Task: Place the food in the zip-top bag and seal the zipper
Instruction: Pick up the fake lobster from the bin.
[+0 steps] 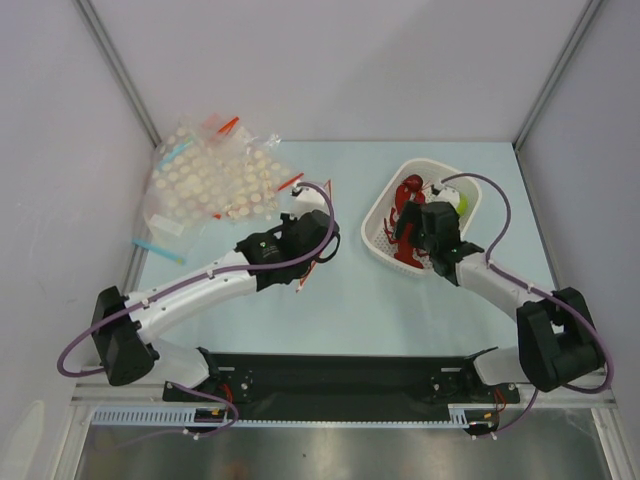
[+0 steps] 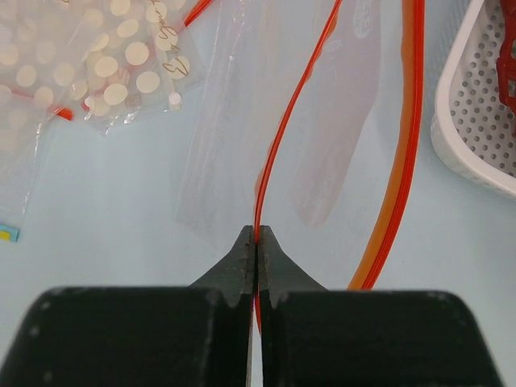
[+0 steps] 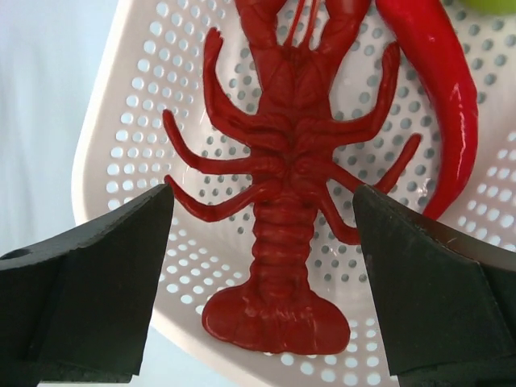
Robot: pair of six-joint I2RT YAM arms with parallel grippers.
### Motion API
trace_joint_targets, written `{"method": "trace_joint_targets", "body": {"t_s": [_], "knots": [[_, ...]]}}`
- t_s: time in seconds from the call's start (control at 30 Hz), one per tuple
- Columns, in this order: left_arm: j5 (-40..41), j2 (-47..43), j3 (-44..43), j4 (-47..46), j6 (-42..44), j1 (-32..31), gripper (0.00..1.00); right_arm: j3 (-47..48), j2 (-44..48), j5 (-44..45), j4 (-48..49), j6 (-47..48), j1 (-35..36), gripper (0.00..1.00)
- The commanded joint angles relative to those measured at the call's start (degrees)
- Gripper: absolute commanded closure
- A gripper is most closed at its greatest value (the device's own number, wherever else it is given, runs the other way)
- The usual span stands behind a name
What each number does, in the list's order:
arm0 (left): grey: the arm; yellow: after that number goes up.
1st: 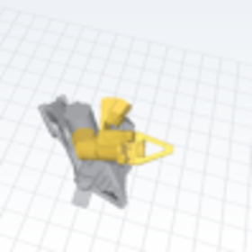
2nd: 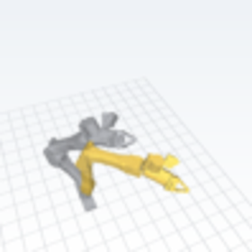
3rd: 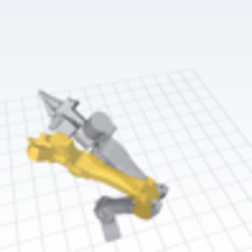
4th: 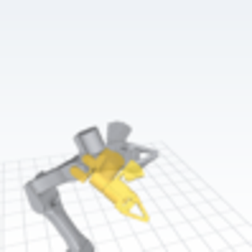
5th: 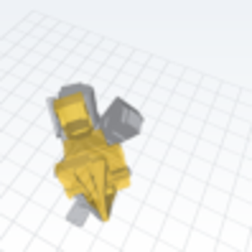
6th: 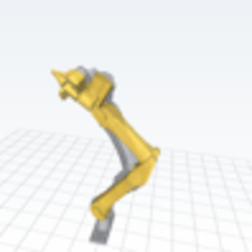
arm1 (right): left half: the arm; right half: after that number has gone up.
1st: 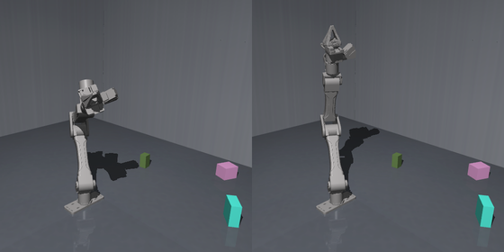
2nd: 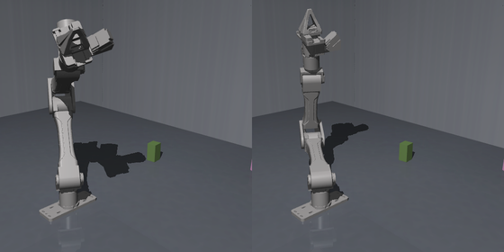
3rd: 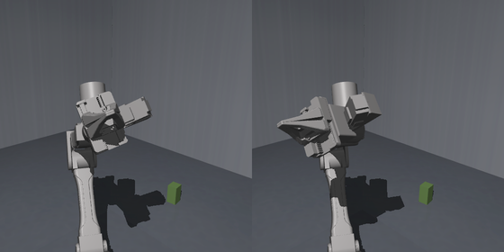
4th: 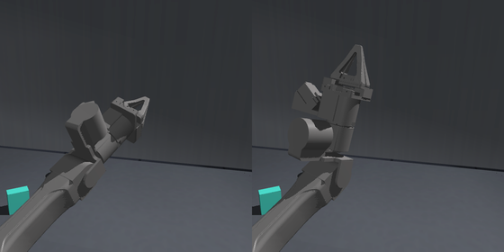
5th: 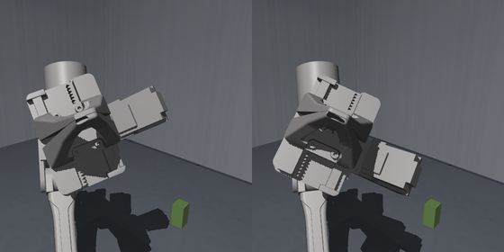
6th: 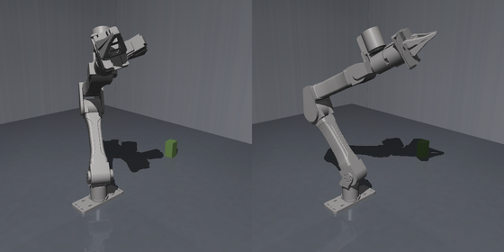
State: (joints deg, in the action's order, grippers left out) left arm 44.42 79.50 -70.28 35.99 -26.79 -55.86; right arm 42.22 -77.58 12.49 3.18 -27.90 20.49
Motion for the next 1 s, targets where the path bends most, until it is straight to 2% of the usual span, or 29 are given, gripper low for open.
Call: {"method": "trace_joint_targets", "body": {"t_s": [0.0, 0.03, 0.23, 0.37, 0.53, 0.63, 0.67, 0.7, 0.77, 0.8, 0.83, 0.97], "knots": [[1.37, -2.34, 0.32, -1.62, 1.03, -0.57, 1.00, 1.55, -1.25, 5.16, 5.69, 9.77, 5.58, 0.03], [1.37, -2.51, 0.41, -1.80, 1.12, -0.57, 1.00, 1.55, -2.39, 7.52, 6.48, 14.58, 6.92, 0.02], [1.81, -2.69, 0.50, -1.71, 1.21, -0.66, 1.00, 6.20, -10.20, 10.80, 6.31, 24.90, 10.53, 0.02], [1.72, -3.48, 0.58, -1.53, 1.12, -0.83, 1.00, 11.37, -16.54, 14.39, 4.30, 27.80, 10.89, 0.02], [1.28, -4.62, 1.38, -2.68, 1.47, -1.10, 1.00, 19.12, -25.33, 27.13, 0.61, 31.59, 12.29, 0.03], [1.37, -4.62, 1.55, -2.68, 1.56, -1.10, 1.00, 22.73, -30.08, 31.01, -1.68, 32.03, 12.29, 0.09], [1.45, -4.62, 1.46, -2.68, 1.56, -1.18, 1.00, 22.91, -30.61, 31.45, -1.25, 31.86, 12.38, 0.13], [1.45, -4.45, 1.38, -2.59, 1.56, -1.19, 1.00, 23.08, -31.05, 31.80, -0.99, 30.90, 12.21, 0.34], [1.45, -4.36, 1.37, -2.59, 1.47, -1.19, 1.00, 23.26, -30.44, 31.11, -1.68, 30.01, 12.12, 0.60], [1.72, -4.27, 1.37, -2.41, 1.47, -1.19, 1.00, 23.09, -28.44, 29.97, -2.03, 29.84, 12.20, 0.85], [1.63, -4.27, 1.37, -2.41, 1.47, -1.27, 1.00, 22.30, -27.20, 29.44, -2.04, 29.22, 12.20, 0.99], [1.89, -4.09, 1.37, -2.41, 1.47, -1.27, 1.00, 16.86, -18.06, 28.38, 1.73, 27.12, 13.26, 1.00]]}}
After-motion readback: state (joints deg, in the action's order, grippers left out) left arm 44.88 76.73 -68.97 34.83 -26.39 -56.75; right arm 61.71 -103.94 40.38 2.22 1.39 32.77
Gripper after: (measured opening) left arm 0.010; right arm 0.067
